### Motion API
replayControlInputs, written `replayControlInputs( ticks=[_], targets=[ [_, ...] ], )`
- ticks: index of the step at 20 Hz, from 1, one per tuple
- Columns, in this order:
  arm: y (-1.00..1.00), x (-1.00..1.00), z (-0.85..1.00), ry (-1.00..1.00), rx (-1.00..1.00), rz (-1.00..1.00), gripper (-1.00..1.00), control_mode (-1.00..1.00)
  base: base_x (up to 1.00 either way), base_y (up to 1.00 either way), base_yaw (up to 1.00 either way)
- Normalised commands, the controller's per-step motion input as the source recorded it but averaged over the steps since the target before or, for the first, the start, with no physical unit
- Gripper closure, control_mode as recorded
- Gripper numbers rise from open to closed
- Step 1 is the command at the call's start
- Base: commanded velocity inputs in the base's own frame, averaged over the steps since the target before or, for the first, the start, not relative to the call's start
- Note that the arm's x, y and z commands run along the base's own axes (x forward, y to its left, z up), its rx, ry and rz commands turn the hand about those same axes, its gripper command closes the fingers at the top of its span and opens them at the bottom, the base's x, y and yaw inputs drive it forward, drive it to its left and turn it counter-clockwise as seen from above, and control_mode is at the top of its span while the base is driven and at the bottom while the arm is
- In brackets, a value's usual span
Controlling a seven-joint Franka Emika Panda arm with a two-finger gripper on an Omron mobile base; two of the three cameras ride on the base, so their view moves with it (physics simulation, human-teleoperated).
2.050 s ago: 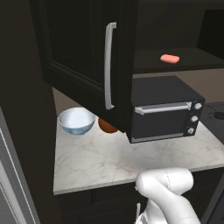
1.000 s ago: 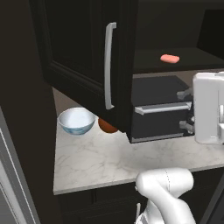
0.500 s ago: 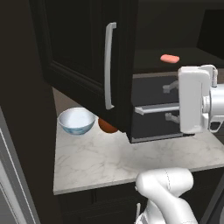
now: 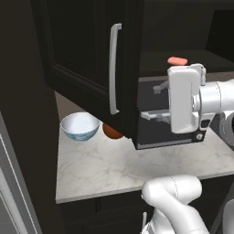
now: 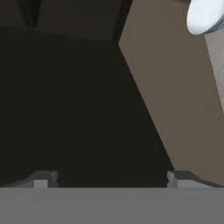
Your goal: Pick the bar soap and bar soap from the cabinet and place them on the counter.
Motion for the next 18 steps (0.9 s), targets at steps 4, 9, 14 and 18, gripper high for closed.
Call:
replayControlInputs(
  ticks=[4,9,14,18],
  targets=[
    [0.37,0.02,0.0,0.0,0.03,0.14,-1.0,-1.0,0.0,0.0,0.0],
    [0.55,0.0,0.0,0.0,0.02,0.14,-1.0,-1.0,0.0,0.0,0.0],
    [0.58,-0.02,0.01,0.0,0.0,0.13,-1.0,-1.0,0.0,0.0,0.0],
    [0.54,-0.01,0.0,0.0,0.0,0.1,-1.0,-1.0,0.0,0.0,0.0]
  ],
)
